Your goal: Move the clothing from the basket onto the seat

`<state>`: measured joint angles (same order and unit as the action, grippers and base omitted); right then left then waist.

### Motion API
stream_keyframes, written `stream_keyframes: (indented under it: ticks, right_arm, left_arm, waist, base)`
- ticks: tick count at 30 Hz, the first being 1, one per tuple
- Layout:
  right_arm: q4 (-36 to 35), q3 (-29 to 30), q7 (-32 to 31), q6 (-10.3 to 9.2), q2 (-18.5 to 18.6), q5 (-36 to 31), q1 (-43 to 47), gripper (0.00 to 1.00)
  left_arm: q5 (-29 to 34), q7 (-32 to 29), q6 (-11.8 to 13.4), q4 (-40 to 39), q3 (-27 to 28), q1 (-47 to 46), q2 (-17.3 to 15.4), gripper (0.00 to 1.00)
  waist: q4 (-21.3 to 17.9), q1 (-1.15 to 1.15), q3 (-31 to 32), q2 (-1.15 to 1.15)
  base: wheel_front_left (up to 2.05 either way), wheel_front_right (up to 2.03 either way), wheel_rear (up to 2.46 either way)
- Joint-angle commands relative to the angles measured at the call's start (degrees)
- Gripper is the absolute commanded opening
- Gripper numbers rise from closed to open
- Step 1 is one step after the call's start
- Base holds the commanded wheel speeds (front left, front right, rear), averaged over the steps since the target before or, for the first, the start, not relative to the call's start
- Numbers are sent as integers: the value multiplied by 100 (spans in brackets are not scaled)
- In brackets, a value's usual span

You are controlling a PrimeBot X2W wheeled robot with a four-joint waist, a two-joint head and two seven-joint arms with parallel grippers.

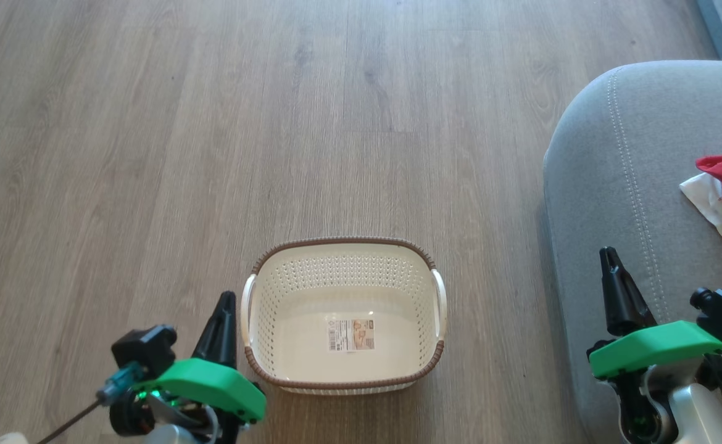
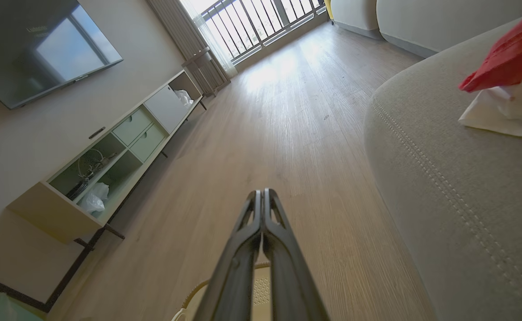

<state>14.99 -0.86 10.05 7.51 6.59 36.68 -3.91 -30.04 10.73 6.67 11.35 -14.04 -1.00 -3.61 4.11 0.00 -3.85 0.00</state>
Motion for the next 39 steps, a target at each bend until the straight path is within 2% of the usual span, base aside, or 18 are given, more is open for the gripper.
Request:
stream_keyframes:
  ticks: [1, 39]
  right_arm:
    - [-174, 30, -53, -1, -3, 164, -195, 0]
    - [-146, 272, -673, -1, -118, 2429, -203, 0]
  left_arm:
    - [-177, -25, -39, -159, 158, -267, -55, 0]
    - [-2800, -599, -608, -1, 785, -355, -115, 0]
  waist:
    - [-6, 0, 6, 0]
    - [-174, 0, 155, 0]
  base:
    - [0, 0, 0]
    - [0, 0, 0]
